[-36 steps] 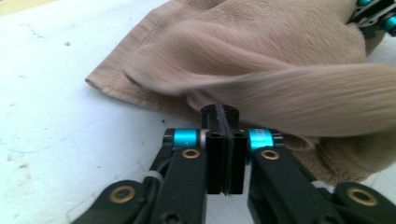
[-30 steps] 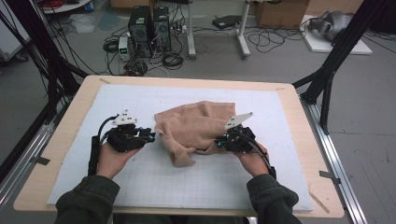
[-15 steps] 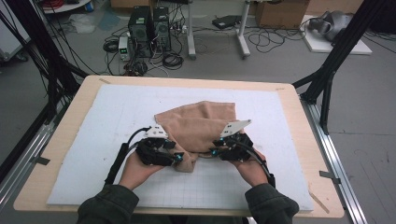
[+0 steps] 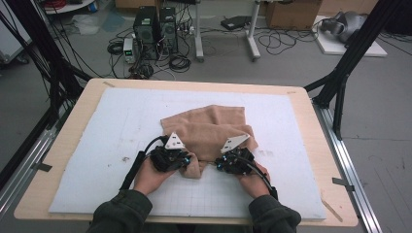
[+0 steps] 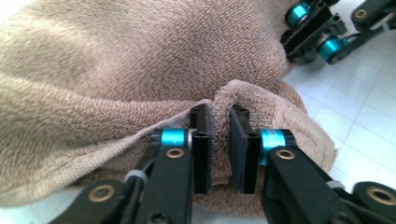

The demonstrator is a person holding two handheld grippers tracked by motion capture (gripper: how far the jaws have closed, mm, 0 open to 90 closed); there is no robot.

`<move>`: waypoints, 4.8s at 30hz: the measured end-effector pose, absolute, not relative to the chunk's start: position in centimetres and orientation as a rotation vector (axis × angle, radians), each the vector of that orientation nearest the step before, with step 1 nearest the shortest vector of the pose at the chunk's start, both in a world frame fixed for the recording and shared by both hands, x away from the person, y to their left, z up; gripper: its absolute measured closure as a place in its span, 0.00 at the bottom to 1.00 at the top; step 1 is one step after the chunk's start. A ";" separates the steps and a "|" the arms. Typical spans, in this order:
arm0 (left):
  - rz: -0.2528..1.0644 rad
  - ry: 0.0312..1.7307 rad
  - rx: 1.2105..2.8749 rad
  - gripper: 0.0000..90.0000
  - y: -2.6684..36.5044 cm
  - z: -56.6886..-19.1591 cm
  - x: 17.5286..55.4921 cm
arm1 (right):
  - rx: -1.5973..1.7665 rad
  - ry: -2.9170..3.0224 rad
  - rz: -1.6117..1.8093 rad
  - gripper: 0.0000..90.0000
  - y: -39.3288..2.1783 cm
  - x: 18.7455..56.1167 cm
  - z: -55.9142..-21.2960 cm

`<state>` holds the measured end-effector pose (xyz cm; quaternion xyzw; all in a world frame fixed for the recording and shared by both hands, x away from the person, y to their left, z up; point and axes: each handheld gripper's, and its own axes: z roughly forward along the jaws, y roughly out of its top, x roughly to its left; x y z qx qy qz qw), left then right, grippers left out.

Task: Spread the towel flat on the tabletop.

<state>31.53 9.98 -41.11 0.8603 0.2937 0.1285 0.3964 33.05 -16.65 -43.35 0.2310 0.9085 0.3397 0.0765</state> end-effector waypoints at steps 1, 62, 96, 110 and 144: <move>0.333 0.746 2.168 0.92 10.5 -40.8 31.4 | 0.689 2.733 1.017 0.95 -16.7 33.0 -43.2; 0.253 0.801 2.233 0.58 14.3 -41.8 32.5 | 0.636 2.803 1.005 0.71 -13.8 33.3 -43.0; 0.268 0.755 2.089 0.93 20.6 -40.1 30.7 | 0.682 2.757 1.147 0.95 -23.6 31.2 -39.5; 0.221 0.702 2.037 0.64 19.6 -38.0 30.9 | 0.672 2.749 1.173 0.78 -23.6 30.7 -39.4; 0.194 0.658 2.232 1.00 19.9 -42.3 28.7 | 0.578 2.859 1.150 0.97 -22.5 28.2 -42.6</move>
